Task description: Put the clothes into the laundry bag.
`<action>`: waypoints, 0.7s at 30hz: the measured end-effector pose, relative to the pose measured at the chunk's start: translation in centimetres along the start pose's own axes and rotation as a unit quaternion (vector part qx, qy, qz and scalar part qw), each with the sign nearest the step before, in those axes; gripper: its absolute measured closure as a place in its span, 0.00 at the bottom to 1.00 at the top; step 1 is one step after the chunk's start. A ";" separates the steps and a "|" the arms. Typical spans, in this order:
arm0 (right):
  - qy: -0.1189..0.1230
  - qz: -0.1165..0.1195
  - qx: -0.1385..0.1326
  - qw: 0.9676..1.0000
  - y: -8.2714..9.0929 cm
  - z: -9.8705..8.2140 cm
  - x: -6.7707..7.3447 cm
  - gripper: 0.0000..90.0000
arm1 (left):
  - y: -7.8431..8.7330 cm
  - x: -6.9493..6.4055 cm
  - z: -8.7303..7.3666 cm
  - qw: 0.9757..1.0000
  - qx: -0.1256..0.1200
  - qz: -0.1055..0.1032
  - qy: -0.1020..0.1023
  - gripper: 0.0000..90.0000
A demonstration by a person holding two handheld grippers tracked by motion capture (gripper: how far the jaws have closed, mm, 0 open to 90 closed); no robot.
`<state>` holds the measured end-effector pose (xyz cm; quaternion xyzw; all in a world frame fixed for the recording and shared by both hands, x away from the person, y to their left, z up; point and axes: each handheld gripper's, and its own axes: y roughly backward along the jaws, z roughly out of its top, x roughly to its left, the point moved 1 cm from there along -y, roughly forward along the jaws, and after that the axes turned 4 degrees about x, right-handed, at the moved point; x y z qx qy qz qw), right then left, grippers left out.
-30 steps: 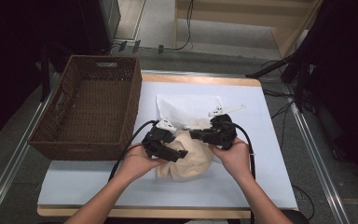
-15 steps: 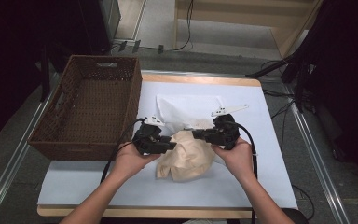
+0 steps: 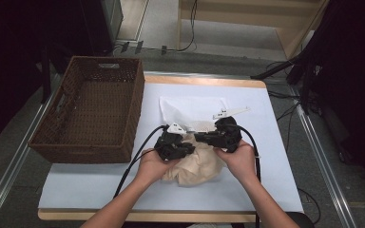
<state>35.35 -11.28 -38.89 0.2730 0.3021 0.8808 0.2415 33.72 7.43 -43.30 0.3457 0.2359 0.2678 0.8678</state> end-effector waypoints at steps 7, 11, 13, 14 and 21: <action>-0.007 -0.002 0.005 1.000 -0.1 -0.5 -0.5 0.98 | -0.9 0.2 0.7 1.000 0.005 0.009 0.003 0.87; -0.006 0.000 0.012 1.000 0.4 -1.2 -0.3 0.98 | -0.5 0.9 0.9 1.000 0.008 0.002 0.009 0.87; -0.002 -0.005 0.014 1.000 0.6 -1.6 -0.2 0.98 | 0.1 1.0 0.9 1.000 0.004 -0.007 0.012 0.87; -0.002 -0.008 0.014 1.000 0.8 -1.7 -0.2 0.98 | 0.6 0.9 0.9 1.000 0.001 -0.009 0.010 0.87; -0.006 -0.013 0.012 1.000 0.9 -1.8 -0.4 0.98 | 3.7 0.4 0.9 0.999 -0.013 -0.026 -0.015 0.82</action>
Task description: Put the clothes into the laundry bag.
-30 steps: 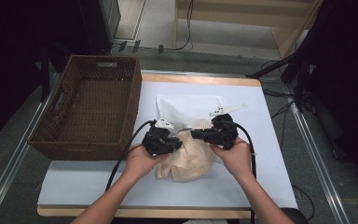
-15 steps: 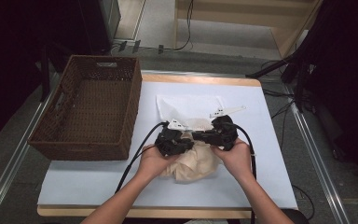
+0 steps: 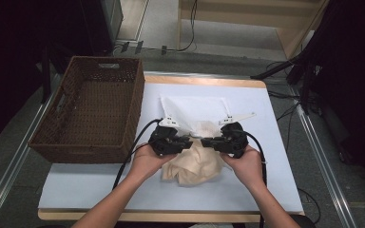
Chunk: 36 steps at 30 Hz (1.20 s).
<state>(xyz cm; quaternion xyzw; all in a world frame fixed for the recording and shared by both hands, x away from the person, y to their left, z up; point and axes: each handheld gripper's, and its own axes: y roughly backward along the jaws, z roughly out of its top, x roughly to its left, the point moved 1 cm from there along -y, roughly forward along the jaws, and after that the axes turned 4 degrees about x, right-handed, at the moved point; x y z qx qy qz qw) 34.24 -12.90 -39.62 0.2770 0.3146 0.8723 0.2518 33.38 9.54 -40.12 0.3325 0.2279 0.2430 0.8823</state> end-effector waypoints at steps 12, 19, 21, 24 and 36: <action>0.010 0.000 0.004 1.000 0.1 0.1 0.5 0.98 | 3.0 -1.8 -3.7 1.000 0.014 0.007 -0.001 1.00; 0.013 0.002 0.006 1.000 0.0 0.1 0.4 0.98 | 3.5 -3.1 -6.3 1.000 0.016 0.004 0.012 1.00; 0.012 0.003 0.006 1.000 0.0 0.2 0.3 0.98 | 3.2 -3.5 -7.2 1.000 0.025 0.008 0.013 1.00; 0.013 0.004 0.007 1.000 0.1 0.2 0.2 0.98 | 2.5 -3.5 -8.2 0.999 0.033 0.006 0.017 1.00; 0.014 0.006 0.006 1.000 -0.1 0.5 0.3 0.98 | -0.6 -3.1 -9.5 0.998 0.055 0.016 0.021 1.00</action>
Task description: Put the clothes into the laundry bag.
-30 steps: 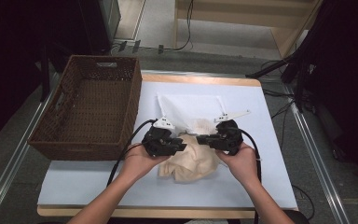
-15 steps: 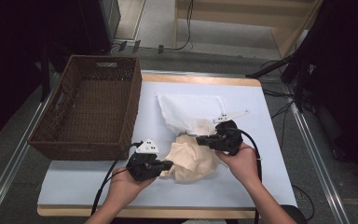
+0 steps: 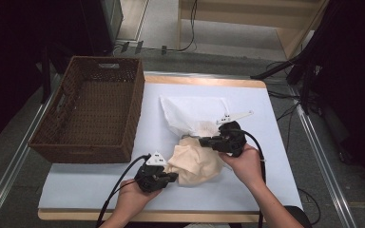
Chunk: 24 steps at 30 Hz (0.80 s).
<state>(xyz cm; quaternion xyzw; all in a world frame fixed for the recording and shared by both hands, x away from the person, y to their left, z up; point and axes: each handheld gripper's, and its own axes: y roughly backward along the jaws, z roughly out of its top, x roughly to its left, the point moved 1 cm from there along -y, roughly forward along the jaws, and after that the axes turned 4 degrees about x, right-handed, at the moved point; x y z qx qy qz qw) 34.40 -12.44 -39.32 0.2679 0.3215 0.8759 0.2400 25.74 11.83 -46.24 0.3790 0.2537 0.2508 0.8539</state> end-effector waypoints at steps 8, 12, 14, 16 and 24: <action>-0.001 -0.004 -0.001 1.000 0.1 -0.3 0.0 0.98 | -2.4 -0.6 0.6 1.000 -0.004 0.005 -0.011 1.00; -0.005 -0.009 0.002 1.000 0.2 -0.6 0.0 0.98 | -3.0 -0.6 1.3 1.000 -0.015 0.003 -0.007 1.00; -0.007 -0.010 0.001 1.000 0.2 -0.7 0.0 0.98 | -3.3 -0.5 1.7 1.000 -0.023 0.000 -0.001 1.00; -0.010 -0.011 0.000 1.000 0.4 -0.8 0.0 0.98 | -3.6 -0.4 2.4 1.000 -0.029 0.000 0.000 1.00; -0.011 -0.012 0.002 1.000 0.3 -1.1 0.1 0.98 | -3.6 -0.6 3.8 0.998 -0.062 -0.012 0.010 1.00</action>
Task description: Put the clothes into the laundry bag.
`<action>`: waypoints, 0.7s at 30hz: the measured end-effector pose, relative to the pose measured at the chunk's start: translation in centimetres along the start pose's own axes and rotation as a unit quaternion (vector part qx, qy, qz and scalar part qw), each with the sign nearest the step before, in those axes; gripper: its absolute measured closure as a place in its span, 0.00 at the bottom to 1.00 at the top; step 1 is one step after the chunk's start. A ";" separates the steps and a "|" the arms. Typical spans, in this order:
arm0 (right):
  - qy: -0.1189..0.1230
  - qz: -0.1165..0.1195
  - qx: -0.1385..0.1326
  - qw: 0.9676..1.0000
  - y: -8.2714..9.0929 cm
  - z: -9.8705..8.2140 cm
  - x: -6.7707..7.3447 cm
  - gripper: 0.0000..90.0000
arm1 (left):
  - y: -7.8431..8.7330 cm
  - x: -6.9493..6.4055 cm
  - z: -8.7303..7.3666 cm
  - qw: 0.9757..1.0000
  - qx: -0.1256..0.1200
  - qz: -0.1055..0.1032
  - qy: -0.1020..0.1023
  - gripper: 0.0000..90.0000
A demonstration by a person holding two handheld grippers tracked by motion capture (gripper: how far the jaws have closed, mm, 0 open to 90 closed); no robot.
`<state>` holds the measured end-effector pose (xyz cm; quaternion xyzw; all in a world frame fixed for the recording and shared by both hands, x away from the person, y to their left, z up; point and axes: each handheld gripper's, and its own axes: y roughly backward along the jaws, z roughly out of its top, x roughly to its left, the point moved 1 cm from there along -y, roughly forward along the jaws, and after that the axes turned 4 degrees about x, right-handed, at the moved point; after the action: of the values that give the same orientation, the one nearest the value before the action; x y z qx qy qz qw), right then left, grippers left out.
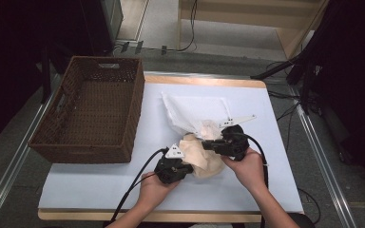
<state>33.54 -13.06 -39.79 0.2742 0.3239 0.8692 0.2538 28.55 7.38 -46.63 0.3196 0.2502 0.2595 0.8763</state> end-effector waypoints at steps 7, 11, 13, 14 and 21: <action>0.007 0.011 -0.006 1.000 0.1 0.4 0.9 0.98 | 1.3 -0.1 1.3 0.999 -0.035 0.001 -0.007 1.00; 0.008 0.023 -0.017 1.000 0.6 0.8 1.4 0.98 | 2.6 -0.3 2.1 0.999 -0.051 0.001 -0.011 1.00; 0.015 0.024 -0.023 0.999 0.9 1.1 2.0 0.98 | 2.8 -0.4 2.6 0.999 -0.046 0.007 -0.023 1.00; 0.016 0.024 -0.023 0.999 0.9 1.1 2.0 0.98 | 2.6 -0.4 2.8 0.999 -0.040 0.004 -0.020 1.00; -0.001 0.012 -0.035 0.999 1.2 1.2 0.5 0.98 | 1.2 -0.6 4.8 0.999 -0.011 0.019 -0.037 1.00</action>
<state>33.64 -13.06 -38.00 0.2700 0.2900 0.8827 0.2527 30.66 5.73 -42.40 0.3237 0.2089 0.2670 0.8833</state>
